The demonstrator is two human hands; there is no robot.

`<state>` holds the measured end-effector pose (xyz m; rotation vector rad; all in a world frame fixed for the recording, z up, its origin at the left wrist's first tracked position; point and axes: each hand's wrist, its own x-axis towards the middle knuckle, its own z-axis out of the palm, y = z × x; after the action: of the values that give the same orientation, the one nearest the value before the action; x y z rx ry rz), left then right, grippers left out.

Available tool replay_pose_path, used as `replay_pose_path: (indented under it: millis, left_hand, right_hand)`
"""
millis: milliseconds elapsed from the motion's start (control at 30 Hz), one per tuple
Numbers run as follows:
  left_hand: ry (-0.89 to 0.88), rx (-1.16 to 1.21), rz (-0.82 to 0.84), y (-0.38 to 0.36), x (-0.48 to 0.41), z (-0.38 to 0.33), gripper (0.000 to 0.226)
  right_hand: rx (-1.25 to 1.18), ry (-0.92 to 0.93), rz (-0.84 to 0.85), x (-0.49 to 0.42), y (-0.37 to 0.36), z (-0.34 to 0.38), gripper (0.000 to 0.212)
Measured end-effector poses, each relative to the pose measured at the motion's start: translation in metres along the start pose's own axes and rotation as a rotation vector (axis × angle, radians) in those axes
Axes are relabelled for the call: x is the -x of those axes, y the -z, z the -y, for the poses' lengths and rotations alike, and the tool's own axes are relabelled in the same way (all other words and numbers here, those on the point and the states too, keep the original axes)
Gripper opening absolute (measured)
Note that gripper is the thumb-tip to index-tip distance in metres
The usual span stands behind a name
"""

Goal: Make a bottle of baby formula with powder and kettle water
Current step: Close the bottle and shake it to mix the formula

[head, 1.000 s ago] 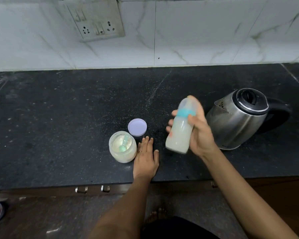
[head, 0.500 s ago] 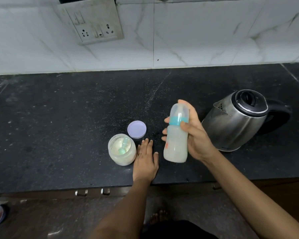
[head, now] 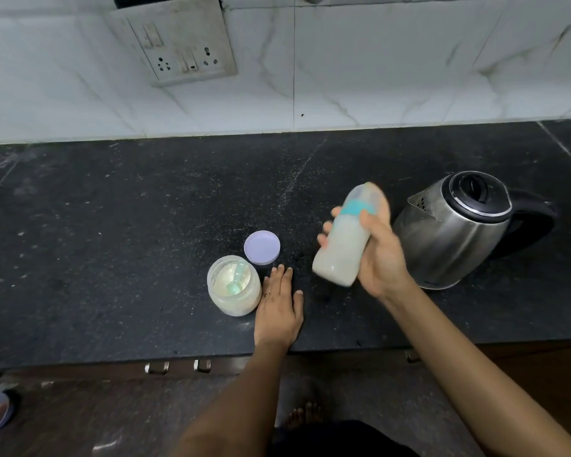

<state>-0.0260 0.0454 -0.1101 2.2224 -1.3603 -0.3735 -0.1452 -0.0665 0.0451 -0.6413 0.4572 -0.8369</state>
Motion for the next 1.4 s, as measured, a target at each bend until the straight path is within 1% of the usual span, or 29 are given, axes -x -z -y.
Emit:
replay_pose_path:
  millis: [67, 100, 133, 200, 233, 267, 300, 367, 400, 433, 533, 567, 600, 667, 700, 733, 767, 833, 867, 900, 967, 1000, 1033, 1133, 1167, 1200, 1300, 1333, 1400]
  left_hand:
    - [0.000, -0.006, 0.012, -0.001, 0.000, 0.002, 0.063]
    - [0.003, -0.009, 0.014, -0.002, 0.000, 0.003, 0.063]
    - [0.006, -0.008, 0.011, -0.002, 0.000, 0.002, 0.063]
    - [0.009, -0.005, 0.002, 0.000, 0.000, 0.000, 0.064]
    - [0.008, -0.006, -0.004, 0.000, 0.000, -0.001, 0.062]
    - [0.005, -0.004, -0.006, 0.001, 0.001, -0.001, 0.059]
    - [0.004, 0.005, -0.006, 0.002, 0.001, -0.002, 0.056]
    - [0.002, 0.015, 0.000, 0.002, 0.001, -0.002, 0.054]
    - [-0.001, 0.013, 0.001, 0.001, 0.002, -0.001, 0.054]
    - [-0.002, 0.010, -0.003, 0.000, 0.001, -0.001, 0.055]
    - [0.011, -0.003, 0.001, -0.001, 0.000, 0.000, 0.056]
    - [0.015, -0.004, 0.003, -0.001, -0.001, 0.000, 0.055]
    - [0.014, -0.001, 0.007, -0.001, -0.001, 0.001, 0.054]
    - [0.007, -0.010, 0.022, -0.002, 0.000, 0.002, 0.056]
    - [0.006, -0.018, 0.027, -0.003, 0.000, 0.003, 0.057]
    - [0.009, -0.019, 0.023, -0.004, 0.000, 0.004, 0.058]
    - [0.017, -0.014, 0.015, -0.004, -0.001, 0.004, 0.058]
    - [0.025, -0.007, 0.009, -0.003, 0.000, 0.002, 0.055]
    - [0.018, -0.004, 0.006, -0.002, 0.000, 0.001, 0.054]
    - [0.011, 0.001, 0.003, -0.002, 0.000, 0.000, 0.054]
    - [0.000, 0.002, 0.008, -0.002, 0.000, 0.001, 0.056]
    - [-0.001, -0.004, 0.010, -0.002, 0.000, 0.002, 0.058]
    - [0.000, -0.007, 0.007, -0.003, 0.000, 0.002, 0.061]
    - [0.011, -0.005, -0.002, -0.002, 0.000, 0.000, 0.063]
    - [0.018, -0.003, -0.001, -0.002, 0.000, 0.000, 0.060]
    - [0.019, -0.002, 0.003, -0.003, -0.001, 0.001, 0.057]
    - [-0.007, -0.069, 0.036, -0.007, -0.001, 0.008, 0.056]
    - [-0.003, -0.068, 0.039, -0.007, -0.001, 0.008, 0.056]
    - [0.022, -0.019, 0.017, -0.004, 0.000, 0.003, 0.056]
  right_hand:
    - [0.246, -0.028, 0.177, 0.013, -0.006, -0.002, 0.060]
    - [0.299, -0.003, 0.215, 0.013, -0.008, -0.001, 0.059]
    - [0.277, 0.025, 0.188, 0.007, -0.010, 0.001, 0.057]
    - [0.078, 0.080, 0.019, -0.007, -0.012, 0.008, 0.052]
    - [0.004, 0.092, -0.034, -0.012, -0.012, 0.011, 0.051]
    - [-0.008, 0.080, -0.032, -0.013, -0.011, 0.010, 0.051]
    - [0.048, 0.055, 0.022, -0.010, -0.010, 0.007, 0.052]
    - [0.266, 0.008, 0.174, 0.005, -0.013, 0.002, 0.055]
    - [0.326, 0.018, 0.210, 0.007, -0.014, 0.000, 0.055]
    - [0.307, 0.041, 0.183, 0.004, -0.014, 0.001, 0.056]
    - [0.001, 0.126, -0.051, -0.010, -0.011, 0.006, 0.056]
    - [-0.026, 0.125, -0.066, -0.010, -0.009, 0.005, 0.055]
    - [0.013, 0.101, -0.025, -0.007, -0.006, 0.001, 0.054]
    - [0.249, 0.011, 0.131, 0.008, -0.006, -0.007, 0.055]
    - [0.346, -0.004, 0.181, 0.013, -0.006, -0.009, 0.058]
    - [0.358, 0.019, 0.173, 0.011, -0.006, -0.010, 0.059]
    - [0.280, 0.056, 0.103, 0.007, -0.005, -0.010, 0.059]
    - [0.039, 0.102, -0.055, -0.001, -0.006, -0.005, 0.057]
    - [0.002, 0.101, -0.076, -0.002, -0.004, -0.005, 0.057]
    - [0.050, 0.077, -0.038, -0.001, -0.002, -0.005, 0.057]
    - [0.317, 0.010, 0.126, 0.009, -0.001, -0.006, 0.060]
    - [0.405, 0.006, 0.175, 0.013, -0.001, -0.006, 0.061]
    - [0.403, 0.026, 0.157, 0.010, 0.001, -0.005, 0.062]
    - [0.059, 0.110, -0.101, -0.003, 0.001, 0.000, 0.061]
    - [0.008, 0.107, -0.127, -0.004, 0.001, -0.001, 0.059]
    - [0.030, 0.081, -0.092, -0.002, 0.002, -0.005, 0.058]
    - [0.329, -0.026, 0.159, 0.018, -0.002, -0.017, 0.061]
    - [0.345, -0.017, 0.172, 0.018, -0.002, -0.018, 0.062]
    - [0.180, 0.044, 0.019, 0.008, -0.003, -0.015, 0.058]
